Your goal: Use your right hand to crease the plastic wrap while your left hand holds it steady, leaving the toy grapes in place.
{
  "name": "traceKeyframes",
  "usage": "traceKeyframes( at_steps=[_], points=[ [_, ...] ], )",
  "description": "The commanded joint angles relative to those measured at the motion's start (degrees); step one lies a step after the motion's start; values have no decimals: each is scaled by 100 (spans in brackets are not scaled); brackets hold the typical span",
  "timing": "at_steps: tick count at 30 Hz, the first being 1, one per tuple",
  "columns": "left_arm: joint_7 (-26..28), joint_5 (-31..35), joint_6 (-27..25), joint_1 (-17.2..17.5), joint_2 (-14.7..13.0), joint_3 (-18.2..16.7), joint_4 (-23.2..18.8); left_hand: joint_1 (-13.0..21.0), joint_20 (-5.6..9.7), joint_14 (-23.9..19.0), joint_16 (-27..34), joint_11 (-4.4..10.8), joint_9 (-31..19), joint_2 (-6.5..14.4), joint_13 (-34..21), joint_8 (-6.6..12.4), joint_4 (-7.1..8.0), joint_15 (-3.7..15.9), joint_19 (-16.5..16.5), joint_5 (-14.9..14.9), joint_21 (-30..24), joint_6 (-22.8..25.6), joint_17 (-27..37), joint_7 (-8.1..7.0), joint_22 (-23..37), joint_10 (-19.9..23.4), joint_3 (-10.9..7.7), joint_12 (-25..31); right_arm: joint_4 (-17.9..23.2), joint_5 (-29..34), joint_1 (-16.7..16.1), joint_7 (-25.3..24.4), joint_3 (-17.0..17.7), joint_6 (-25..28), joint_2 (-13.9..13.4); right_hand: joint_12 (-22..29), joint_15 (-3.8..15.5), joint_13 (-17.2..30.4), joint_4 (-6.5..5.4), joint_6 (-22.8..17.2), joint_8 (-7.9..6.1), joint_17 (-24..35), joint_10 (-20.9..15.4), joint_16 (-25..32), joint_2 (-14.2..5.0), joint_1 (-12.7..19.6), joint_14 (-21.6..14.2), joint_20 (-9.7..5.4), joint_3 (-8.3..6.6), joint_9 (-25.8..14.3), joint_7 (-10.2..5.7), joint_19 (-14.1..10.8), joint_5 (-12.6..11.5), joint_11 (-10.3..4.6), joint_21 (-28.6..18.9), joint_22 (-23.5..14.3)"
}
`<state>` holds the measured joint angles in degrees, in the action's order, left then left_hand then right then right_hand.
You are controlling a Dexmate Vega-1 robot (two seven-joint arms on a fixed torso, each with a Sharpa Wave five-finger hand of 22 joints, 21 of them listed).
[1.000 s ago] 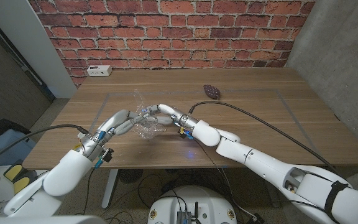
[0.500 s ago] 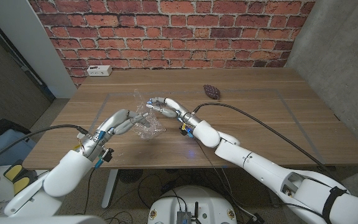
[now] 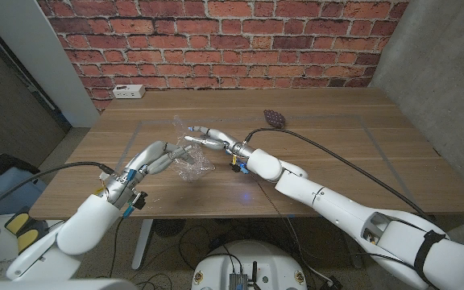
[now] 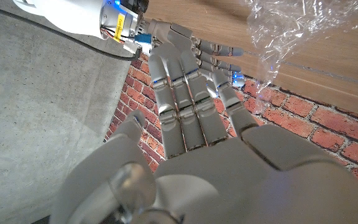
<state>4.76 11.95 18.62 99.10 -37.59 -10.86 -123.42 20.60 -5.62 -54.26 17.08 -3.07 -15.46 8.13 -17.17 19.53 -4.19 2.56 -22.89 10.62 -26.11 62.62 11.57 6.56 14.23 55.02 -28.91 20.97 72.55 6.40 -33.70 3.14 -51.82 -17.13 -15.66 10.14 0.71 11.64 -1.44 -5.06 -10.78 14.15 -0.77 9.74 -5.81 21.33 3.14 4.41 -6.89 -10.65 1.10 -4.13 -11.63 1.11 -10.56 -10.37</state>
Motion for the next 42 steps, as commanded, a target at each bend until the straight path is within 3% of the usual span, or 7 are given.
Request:
traceKeyframes(
  at_steps=[1,13,25,42],
  points=[
    [5,-60,-20,-89,-26,37,79,-51,-21,-39,-12,2,-17,19,-19,29,6,20,34,27,-40,28,34,7,12,32,-48,-6,-270,-15,456,566,-303,188,161,-1,2,-9,-24,79,33,-32,93,1,-15,-101,134,5,40,1,-24,143,-14,26,34,-5],
    [-13,-139,-97,-210,-113,98,146,-76,-20,-52,-16,-2,-19,19,-42,24,-2,4,42,26,-54,34,33,2,5,29,-71,-15,-690,591,888,598,-690,-252,314,91,58,-32,-82,-92,-41,-119,-59,76,-50,-225,74,-15,62,1,-70,164,-16,30,-11,2],
    [-3,-196,-154,-322,-208,160,179,-93,-25,-60,-20,-7,-29,16,-59,21,-11,-1,48,26,-65,29,32,-1,0,41,-89,-17,-767,1066,1153,786,-991,130,426,105,98,-43,-152,-131,-47,-160,-94,89,-97,-341,96,-61,80,1,-126,209,-25,-11,-18,5],
    [40,-255,-225,-396,-305,244,186,-127,-24,-60,-31,-6,-34,12,-86,9,-21,8,58,23,-82,19,32,4,-8,37,-115,-30,-1292,1108,1413,1312,-1324,-14,629,86,99,-52,-236,-110,-30,-203,-38,94,-141,-475,141,-104,101,0,-87,199,-36,-12,-45,9]
  ],
)
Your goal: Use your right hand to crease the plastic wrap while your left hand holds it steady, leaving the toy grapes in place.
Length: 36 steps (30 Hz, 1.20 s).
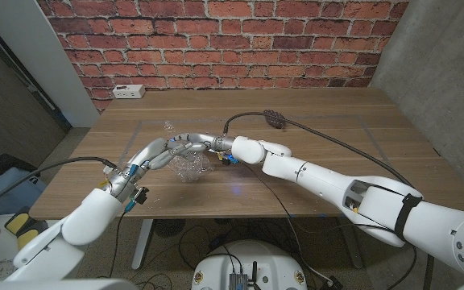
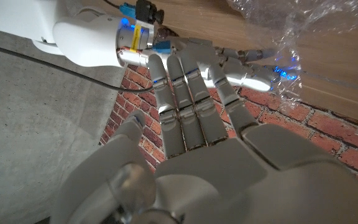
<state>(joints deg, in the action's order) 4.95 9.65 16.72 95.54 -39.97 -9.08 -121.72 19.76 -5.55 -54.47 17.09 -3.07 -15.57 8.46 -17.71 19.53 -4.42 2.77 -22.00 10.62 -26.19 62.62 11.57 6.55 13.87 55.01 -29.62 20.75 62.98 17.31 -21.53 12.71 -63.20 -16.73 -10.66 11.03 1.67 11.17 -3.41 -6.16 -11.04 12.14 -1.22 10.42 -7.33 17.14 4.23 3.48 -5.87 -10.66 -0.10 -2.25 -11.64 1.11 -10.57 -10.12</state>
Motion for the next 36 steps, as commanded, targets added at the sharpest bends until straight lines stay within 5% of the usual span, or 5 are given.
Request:
traceKeyframes(
  at_steps=[1,12,36],
  points=[
    [27,-26,-31,-48,-70,75,17,-44,-30,-37,-33,-3,-25,-22,-35,11,2,-11,-30,23,-75,22,33,6,28,40,-46,-7,-354,15,212,403,-203,-44,136,0,-3,-5,-42,0,-3,-6,3,29,10,-62,27,-16,0,2,35,4,-36,-9,-49,-16],
    [67,-29,-48,-42,-104,108,0,-66,-31,-47,-36,-14,-28,-24,-53,6,-6,-13,-24,22,-88,28,33,0,23,39,-63,-14,-236,-10,185,534,-218,116,58,12,-134,-11,-94,-44,-15,-63,-4,66,4,-160,-63,-29,17,-2,97,-113,-51,144,-97,-12],
    [177,89,98,171,8,20,-104,-123,-33,-50,-49,-11,-34,-48,-90,-8,-21,-14,-22,18,-118,30,35,8,12,43,-87,-31,220,71,25,391,-156,268,-152,-4,-176,-14,-87,35,18,-114,61,44,10,-179,-33,55,5,-5,67,-72,-71,137,-79,-9]
  ],
)
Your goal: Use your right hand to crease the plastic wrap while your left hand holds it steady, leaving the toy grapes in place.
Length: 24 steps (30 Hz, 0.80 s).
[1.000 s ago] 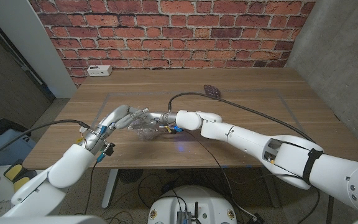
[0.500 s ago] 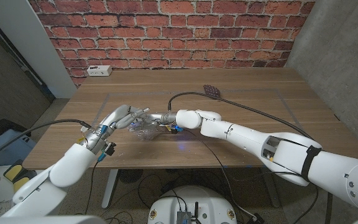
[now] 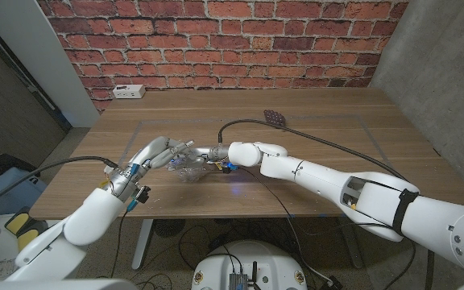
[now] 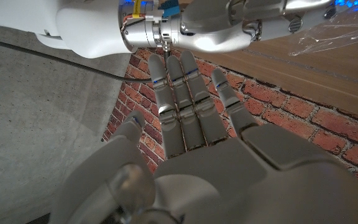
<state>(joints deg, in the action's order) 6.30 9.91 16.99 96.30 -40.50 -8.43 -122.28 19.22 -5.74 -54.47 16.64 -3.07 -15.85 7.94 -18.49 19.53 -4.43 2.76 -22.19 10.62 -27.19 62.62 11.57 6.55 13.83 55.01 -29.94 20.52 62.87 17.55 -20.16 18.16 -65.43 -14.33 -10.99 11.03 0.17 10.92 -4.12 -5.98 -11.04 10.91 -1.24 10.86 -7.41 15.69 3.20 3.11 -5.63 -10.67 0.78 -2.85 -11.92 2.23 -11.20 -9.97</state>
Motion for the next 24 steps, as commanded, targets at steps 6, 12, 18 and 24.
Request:
traceKeyframes(
  at_steps=[6,12,18,24],
  points=[
    [147,132,268,114,152,-46,-4,-81,-17,-42,-11,-12,-4,0,-21,-13,-26,-10,1,17,-25,30,35,2,13,37,-61,-16,374,147,-233,-595,195,-84,-206,-9,-11,9,8,32,19,-7,101,-21,26,-13,131,102,-32,-5,-59,69,-53,19,12,-24],
    [84,110,308,120,159,-42,0,-101,-99,462,-256,9,90,-27,-3,-251,-100,-71,109,24,-19,-355,-11,-27,-11,-359,-127,-237,421,174,-307,-891,318,-211,-249,12,7,9,56,16,8,-25,67,-22,23,42,155,113,-64,-5,-139,136,-64,-55,26,-23],
    [18,100,297,141,155,-62,-31,-131,-204,1248,-582,67,319,-71,213,-820,-223,-80,379,18,51,-1380,-98,-246,-71,-1061,-267,-713,473,201,-355,-1056,401,-256,-287,11,-2,9,112,85,29,-37,81,0,14,108,112,150,-103,-5,-308,76,-73,-105,-6,-22],
    [-38,-34,424,112,174,-46,21,-143,-237,1414,-602,59,391,-118,276,-938,-275,-116,473,13,79,-1788,-111,-368,-91,-1243,-305,-821,514,248,-393,-1257,480,-287,-306,15,4,9,139,96,28,-41,75,8,9,142,90,160,-123,-6,-341,57,-76,-136,-14,-22]
  ],
)
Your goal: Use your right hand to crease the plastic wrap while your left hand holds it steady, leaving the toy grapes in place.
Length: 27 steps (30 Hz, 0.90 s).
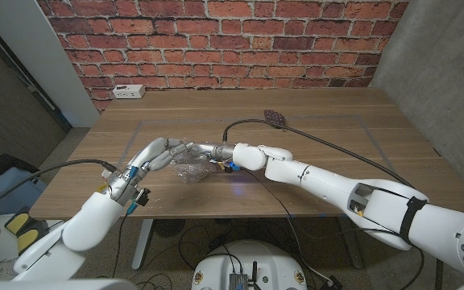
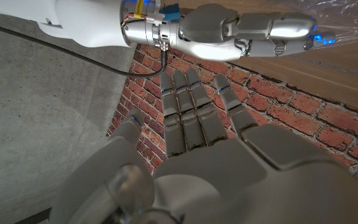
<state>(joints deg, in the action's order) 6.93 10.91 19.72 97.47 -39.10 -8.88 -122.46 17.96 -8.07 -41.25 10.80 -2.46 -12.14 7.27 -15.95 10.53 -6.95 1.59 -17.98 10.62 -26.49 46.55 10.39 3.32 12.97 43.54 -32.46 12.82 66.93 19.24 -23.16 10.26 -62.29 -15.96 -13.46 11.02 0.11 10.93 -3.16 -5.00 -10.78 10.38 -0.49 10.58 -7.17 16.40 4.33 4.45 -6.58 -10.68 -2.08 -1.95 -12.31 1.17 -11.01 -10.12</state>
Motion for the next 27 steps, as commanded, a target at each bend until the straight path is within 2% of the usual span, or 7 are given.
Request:
traceKeyframes(
  at_steps=[1,6,14,19,27],
  points=[
    [-103,-138,163,-8,38,0,44,-23,-21,167,-31,3,38,-61,39,-58,-33,4,85,11,21,-298,6,-83,-10,-161,-62,-81,118,85,-94,-483,175,-121,-63,15,6,8,51,-3,0,11,0,35,-17,81,-22,27,-33,-6,-60,-35,-37,-31,-34,-7],
    [-136,-151,178,-13,42,5,42,-1,-70,474,-77,39,91,-100,111,-42,-101,9,217,6,76,-469,-17,-121,-39,-493,-111,-193,103,105,-100,-578,212,-155,-64,13,20,8,80,17,3,8,10,41,-27,119,-39,28,-57,-6,-86,-63,-39,-52,-45,-7],
    [-121,-160,207,-8,91,9,46,0,-95,619,-90,58,108,-119,146,-25,-121,27,278,1,104,-494,-26,-114,-54,-605,-128,-211,56,-16,-191,-838,376,-227,-60,2,36,8,125,74,16,5,45,34,-48,178,-25,25,-98,-7,-127,-90,-40,-87,-54,-7],
    [-143,-192,211,-13,94,17,64,-2,-109,870,-104,88,127,-137,205,-32,-141,18,338,-7,135,-620,-35,-125,-74,-867,-154,-250,-4,-213,-250,-928,514,-320,-62,5,37,8,146,81,14,4,44,35,-57,205,-26,14,-116,-7,-148,-107,-40,-92,-59,-7],
    [-91,-195,222,-40,137,47,108,27,-133,1471,-121,139,149,-171,328,-70,-186,32,583,-19,257,-1082,-52,-281,-113,-1402,-213,-268,-57,-579,-372,-953,721,-413,-83,6,32,8,183,129,22,2,51,40,-58,245,-42,5,-142,-8,-217,-146,-36,-105,-71,-7]
  ],
)
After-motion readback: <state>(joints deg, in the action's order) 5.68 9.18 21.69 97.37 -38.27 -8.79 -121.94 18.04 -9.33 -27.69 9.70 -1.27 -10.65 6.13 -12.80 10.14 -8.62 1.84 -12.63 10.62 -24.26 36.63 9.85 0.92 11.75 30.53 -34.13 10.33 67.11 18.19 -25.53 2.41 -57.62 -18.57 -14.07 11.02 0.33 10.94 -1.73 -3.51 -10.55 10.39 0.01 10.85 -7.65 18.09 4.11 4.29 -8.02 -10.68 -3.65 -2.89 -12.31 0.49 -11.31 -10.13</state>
